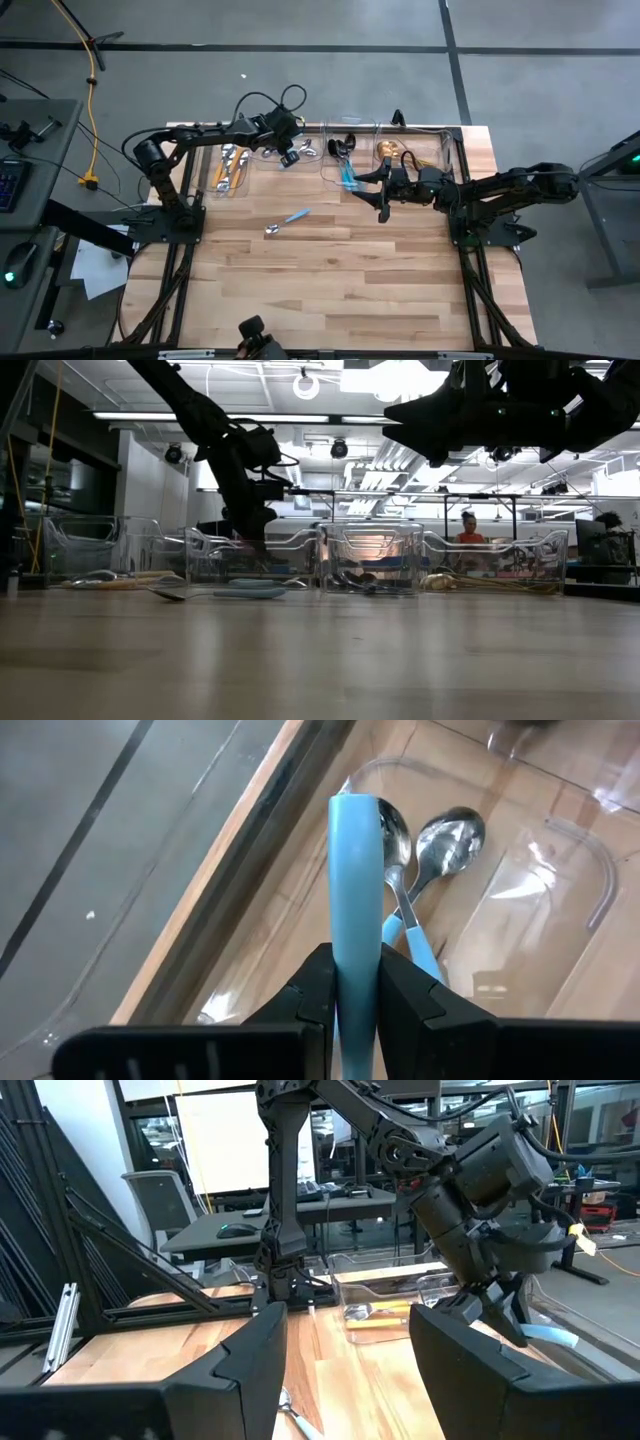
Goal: Sort silverware by color (type)
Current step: Put the blue spoon into the left transparent bin
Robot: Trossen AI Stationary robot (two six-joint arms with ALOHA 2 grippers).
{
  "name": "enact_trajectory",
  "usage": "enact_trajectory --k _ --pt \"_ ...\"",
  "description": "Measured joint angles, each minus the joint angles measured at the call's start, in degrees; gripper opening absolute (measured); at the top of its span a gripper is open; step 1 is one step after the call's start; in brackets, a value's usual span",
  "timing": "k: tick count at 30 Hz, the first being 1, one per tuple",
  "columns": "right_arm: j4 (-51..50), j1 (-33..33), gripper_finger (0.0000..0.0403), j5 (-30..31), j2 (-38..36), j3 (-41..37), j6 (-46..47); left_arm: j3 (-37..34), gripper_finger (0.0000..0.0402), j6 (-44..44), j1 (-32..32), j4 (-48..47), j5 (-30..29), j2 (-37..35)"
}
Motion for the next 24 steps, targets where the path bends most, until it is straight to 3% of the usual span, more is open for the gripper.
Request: enact_trajectory --k 9,14,24 --pt "-0.03 -0.01 0.0197 0.02 0.0 0.0 0.0 0.0 0.0032 0.03 -0.01 -0.08 0.02 0.0" --pt "-0.03 0.0 0.0197 0.03 0.0 0.0 0.0 0.0 0.0033 1.62 -0.01 -0.07 4.02 0.0" --pt "-0.03 0.0 0.0197 0.04 0.0 0.0 0.0 0.0 0.0039 2.39 -0.03 -0.81 6.22 0.0"
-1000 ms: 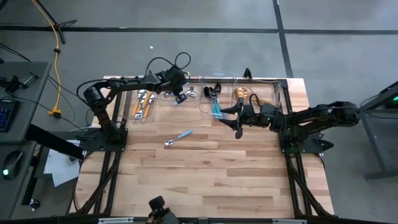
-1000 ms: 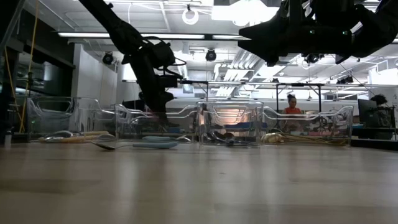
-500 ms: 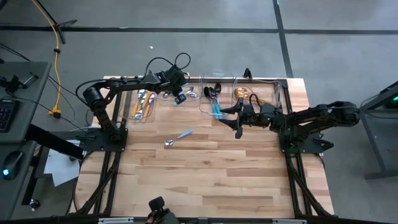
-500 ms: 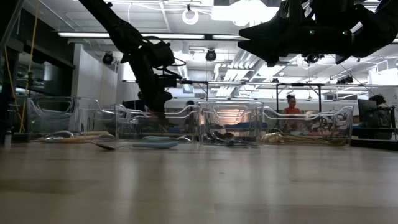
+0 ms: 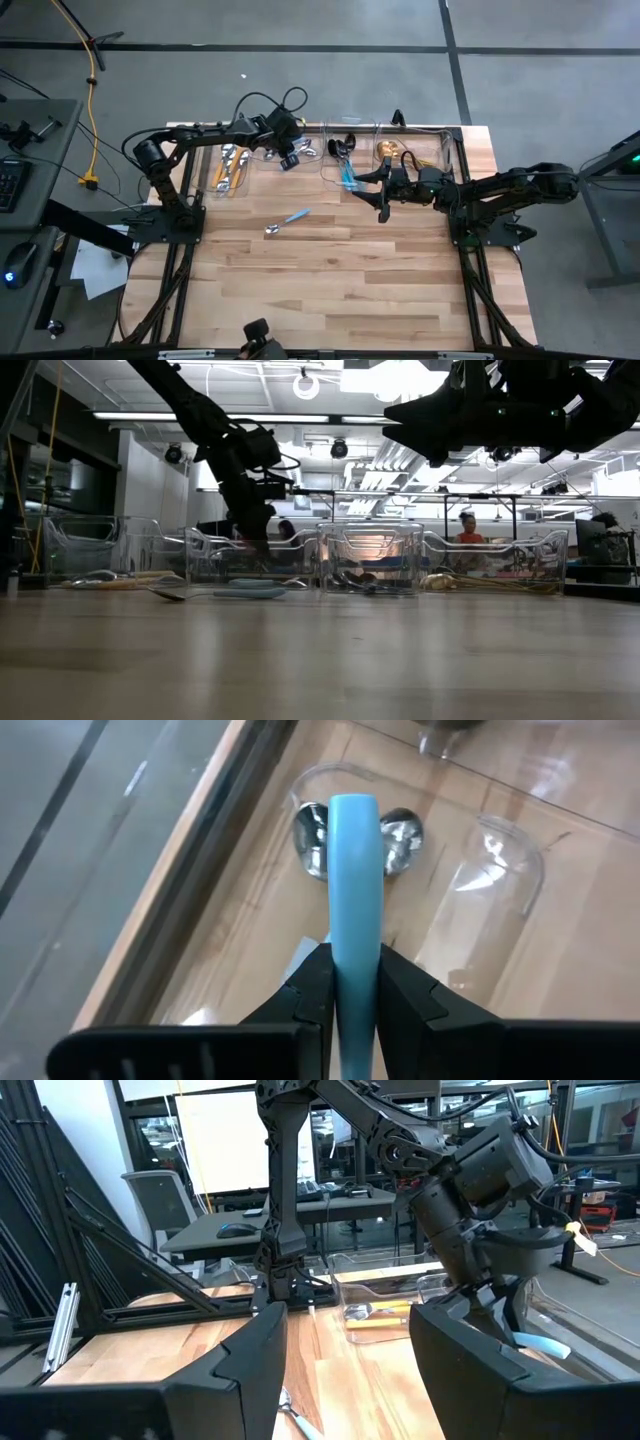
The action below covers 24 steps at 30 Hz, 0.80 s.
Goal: Sort silverware by color (type)
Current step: Put the blue spoon into the left transparent bin
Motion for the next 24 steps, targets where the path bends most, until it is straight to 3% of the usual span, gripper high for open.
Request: enact_trajectory --k 24 --pt "0.0 0.0 0.0197 0.0 0.0 0.0 -0.02 -2.67 0.0054 1.49 0.04 -3.22 1.57 0.02"
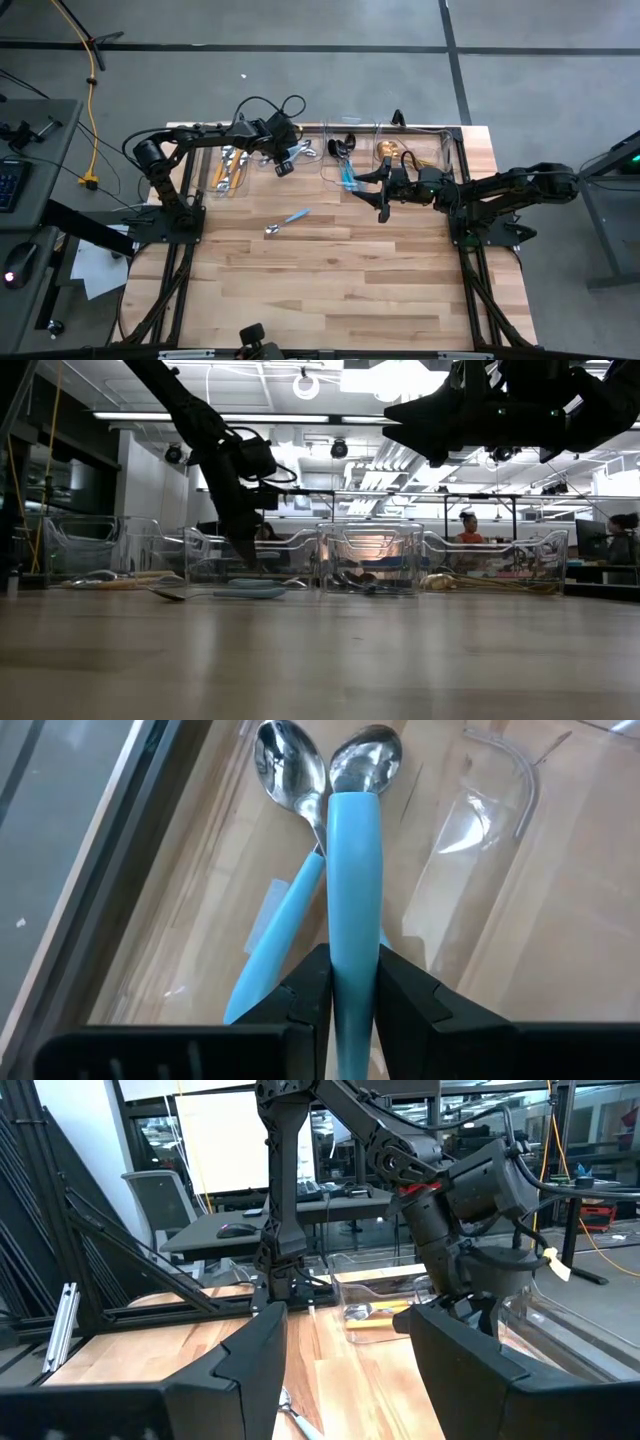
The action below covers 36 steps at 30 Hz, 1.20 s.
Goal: Sort silverware by color (type)
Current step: Put the blue spoon into the left transparent bin
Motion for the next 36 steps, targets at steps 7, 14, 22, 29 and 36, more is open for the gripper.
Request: enact_trajectory --k 7,14,22,29,36 --pt "-0.02 0.0 0.0197 2.1 0.0 0.0 0.02 -0.07 0.0055 -0.44 0.0 0.79 -0.03 0.0" --pt "-0.18 -0.02 0.0197 2.25 0.0 0.0 0.0 -0.07 0.0056 -0.46 -0.02 0.8 -0.07 0.0" --pt "-0.4 -0.02 0.0197 2.43 0.0 0.0 0.01 -0.07 0.0097 -1.38 0.0 0.8 -0.2 0.0" --pt "-0.4 -0.01 0.0197 2.4 0.0 0.0 0.0 0.08 0.0152 -1.46 0.0 0.57 -0.52 -0.15" --pt "-0.43 -0.01 0.0197 2.38 0.0 0.0 -0.36 6.66 0.0172 -2.56 -0.02 -5.01 -3.57 -3.52"
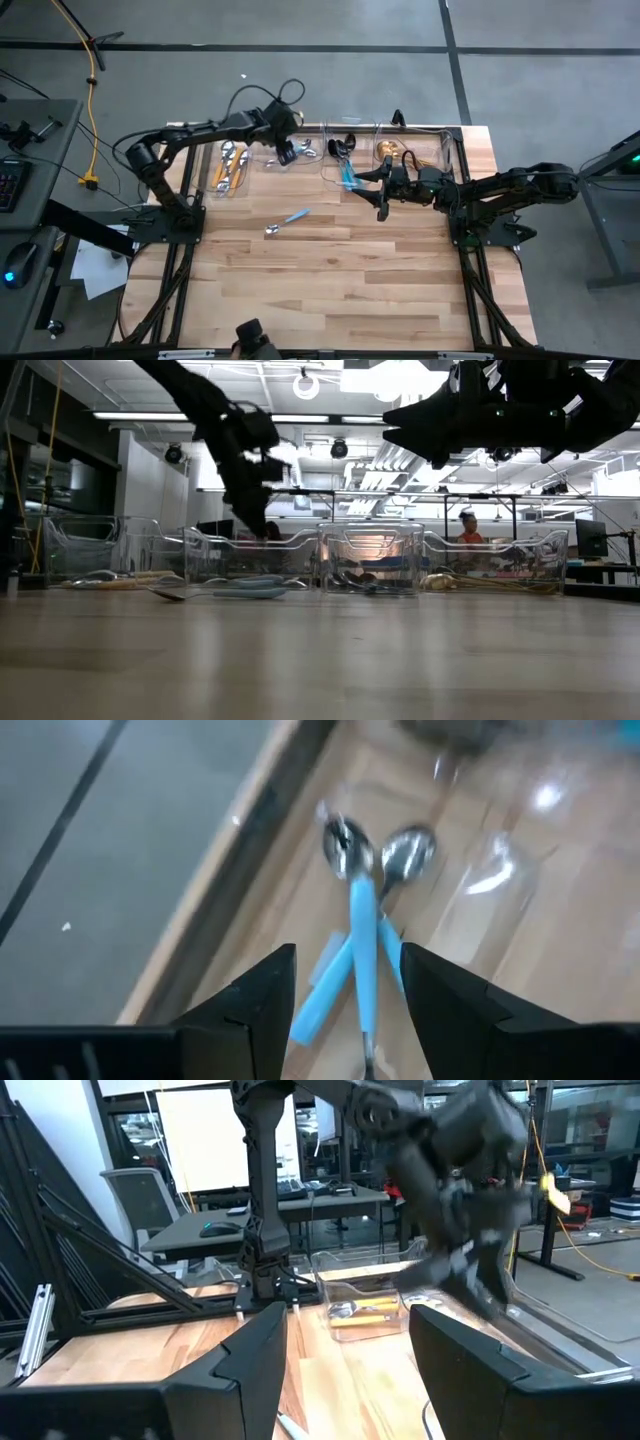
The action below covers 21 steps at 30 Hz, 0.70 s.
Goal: Sort silverware by color (type)
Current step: Put the blue spoon into the left transparent bin
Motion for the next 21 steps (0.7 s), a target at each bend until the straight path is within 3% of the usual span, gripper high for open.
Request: enact_trajectory --k 3,8,12,21 --pt "-0.12 0.01 0.0197 -0.02 0.0 0.0 -0.1 0.69 0.0172 -2.84 0.0 0.69 3.38 -3.94" --pt "-0.12 0.0 0.0197 -0.2 0.0 0.0 -1.11 -4.53 0.0172 -8.14 -0.94 8.89 15.95 -13.5" --pt "-0.08 0.01 0.0197 -0.2 0.0 0.0 -1.12 -15.53 0.0172 -11.52 -5.34 23.29 21.49 -22.57" --pt "0.56 0.06 0.0197 -0.17 0.0 0.0 -0.65 -45.44 0.0172 -15.34 -23.52 62.77 19.93 -35.83"
